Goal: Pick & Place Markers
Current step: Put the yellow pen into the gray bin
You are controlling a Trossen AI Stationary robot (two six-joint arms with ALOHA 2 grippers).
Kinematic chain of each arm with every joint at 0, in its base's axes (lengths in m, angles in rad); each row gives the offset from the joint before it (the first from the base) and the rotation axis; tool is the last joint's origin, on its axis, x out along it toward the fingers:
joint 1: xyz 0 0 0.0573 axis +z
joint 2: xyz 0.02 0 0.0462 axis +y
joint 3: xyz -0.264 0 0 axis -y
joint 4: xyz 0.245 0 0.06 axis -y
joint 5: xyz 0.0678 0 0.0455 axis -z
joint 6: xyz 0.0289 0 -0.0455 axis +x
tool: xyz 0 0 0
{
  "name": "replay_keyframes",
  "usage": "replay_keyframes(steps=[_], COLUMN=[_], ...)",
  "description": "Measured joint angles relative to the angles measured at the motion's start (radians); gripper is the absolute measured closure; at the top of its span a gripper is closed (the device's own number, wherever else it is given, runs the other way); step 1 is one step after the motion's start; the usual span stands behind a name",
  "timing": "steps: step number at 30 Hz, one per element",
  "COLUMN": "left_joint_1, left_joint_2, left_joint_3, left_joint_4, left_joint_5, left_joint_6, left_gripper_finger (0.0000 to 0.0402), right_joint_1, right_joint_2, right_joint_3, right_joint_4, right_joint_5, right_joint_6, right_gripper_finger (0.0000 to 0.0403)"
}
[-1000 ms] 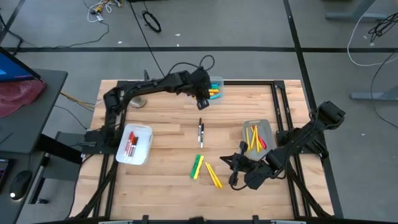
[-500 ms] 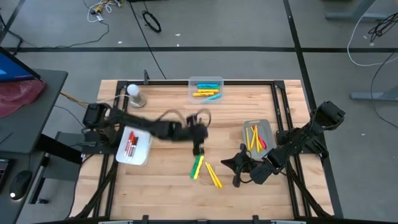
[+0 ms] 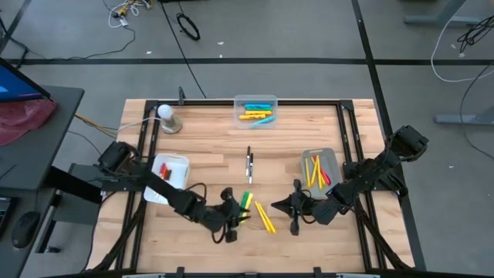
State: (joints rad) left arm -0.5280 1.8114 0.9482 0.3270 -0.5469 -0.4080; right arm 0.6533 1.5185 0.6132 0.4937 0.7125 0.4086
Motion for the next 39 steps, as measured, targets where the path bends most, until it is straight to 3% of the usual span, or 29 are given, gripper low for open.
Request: replay_keyframes(steps=[4, 8, 13, 19, 39], left_joint_1=[-0.015, -0.007, 0.001, 0.001, 0.039], left_joint_2=[0.000, 0.001, 0.001, 0.001, 0.001], left_joint_3=[0.000, 0.000, 0.000, 0.000, 0.000], left_joint_4=[0.003, -0.001, -0.017, -0.049, -0.066], left_joint_5=[0.008, -0.036, -0.131, -0.215, -0.210], left_joint_6=[0.005, 0.004, -0.005, -0.005, 0.011], left_gripper_finger=[0.0305, 0.0305, 0.0305, 0.0305, 0.0305], right_joint_1=[-0.033, -0.055, -0.055, -0.055, -0.063], right_joint_2=[0.000, 0.013, 0.096, 0.230, 0.368], right_joint_3=[0.001, 0.067, 0.202, 0.316, 0.326], right_joint_4=[-0.004, -0.130, -0.358, -0.474, -0.531], right_joint_5=[-0.094, -0.205, -0.217, -0.259, -0.257], right_joint_6=[0.047, 0.105, 0.113, 0.135, 0.156], right_gripper_finger=[0.0382, 0.0341, 0.0267, 0.0203, 0.0200])
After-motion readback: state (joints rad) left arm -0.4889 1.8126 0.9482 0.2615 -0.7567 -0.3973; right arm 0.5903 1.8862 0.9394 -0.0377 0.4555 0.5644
